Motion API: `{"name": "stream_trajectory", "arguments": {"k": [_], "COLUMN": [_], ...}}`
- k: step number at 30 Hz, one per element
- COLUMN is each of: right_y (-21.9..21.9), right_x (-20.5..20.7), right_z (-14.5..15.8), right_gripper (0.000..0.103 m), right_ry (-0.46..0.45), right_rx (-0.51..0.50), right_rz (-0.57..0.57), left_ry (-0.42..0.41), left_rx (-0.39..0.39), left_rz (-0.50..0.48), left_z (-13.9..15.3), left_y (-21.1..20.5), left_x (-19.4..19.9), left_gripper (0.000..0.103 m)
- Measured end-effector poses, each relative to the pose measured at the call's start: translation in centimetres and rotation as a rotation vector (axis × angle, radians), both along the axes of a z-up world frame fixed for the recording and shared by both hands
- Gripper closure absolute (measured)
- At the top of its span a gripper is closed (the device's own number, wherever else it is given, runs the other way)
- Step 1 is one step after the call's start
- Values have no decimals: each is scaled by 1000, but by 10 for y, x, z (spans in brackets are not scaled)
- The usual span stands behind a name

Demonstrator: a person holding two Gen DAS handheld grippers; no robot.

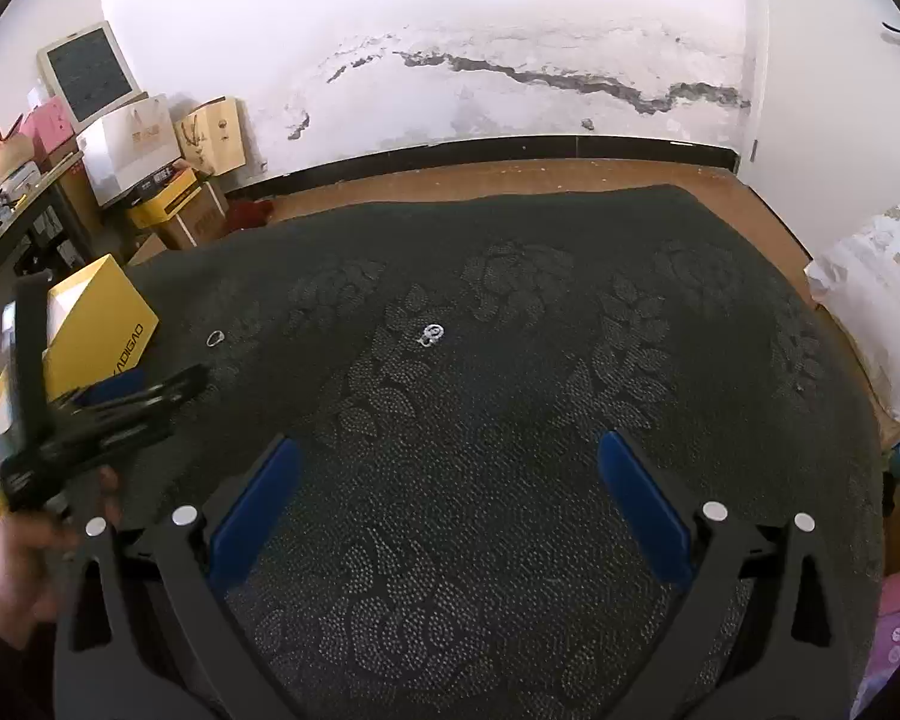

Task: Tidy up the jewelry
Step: 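Move the left tool back over the mat toward the silver ring, then lower the left tool and close its fingers on the silver ring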

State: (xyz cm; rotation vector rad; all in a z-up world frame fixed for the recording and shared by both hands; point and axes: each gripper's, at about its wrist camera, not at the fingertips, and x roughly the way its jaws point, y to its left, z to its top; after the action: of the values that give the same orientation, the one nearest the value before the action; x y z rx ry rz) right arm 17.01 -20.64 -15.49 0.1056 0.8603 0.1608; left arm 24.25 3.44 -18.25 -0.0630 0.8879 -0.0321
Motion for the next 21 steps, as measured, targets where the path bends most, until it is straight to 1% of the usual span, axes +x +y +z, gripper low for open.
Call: {"name": "stream_trajectory", "arguments": {"k": [3,5,7,9,11,17,21], "right_y": [1,2,3,3,3,2,3], "right_x": [5,8,10,12,14,15,14], "right_z": [0,0,-2,-5,-8,-11,-10], "right_gripper": [7,7,7,7,7,7,7], "right_ry": [6,4,8,19,30,43,46], "right_rx": [17,18,18,28,34,51,69], "right_rz": [0,2,4,5,7,-2,0], "left_ry": [49,68,91,62,60,61,62], "left_rx": [64,65,43,93,74,78,79], "left_rz": [-14,3,13,-17,-4,3,22], "left_z": [-14,-21,-30,-33,-32,-33,-33], "left_y": [0,6,13,11,15,17,17], "left_x": [19,26,36,41,46,50,61], "left_gripper": [6,6,6,6,6,5,5]}}
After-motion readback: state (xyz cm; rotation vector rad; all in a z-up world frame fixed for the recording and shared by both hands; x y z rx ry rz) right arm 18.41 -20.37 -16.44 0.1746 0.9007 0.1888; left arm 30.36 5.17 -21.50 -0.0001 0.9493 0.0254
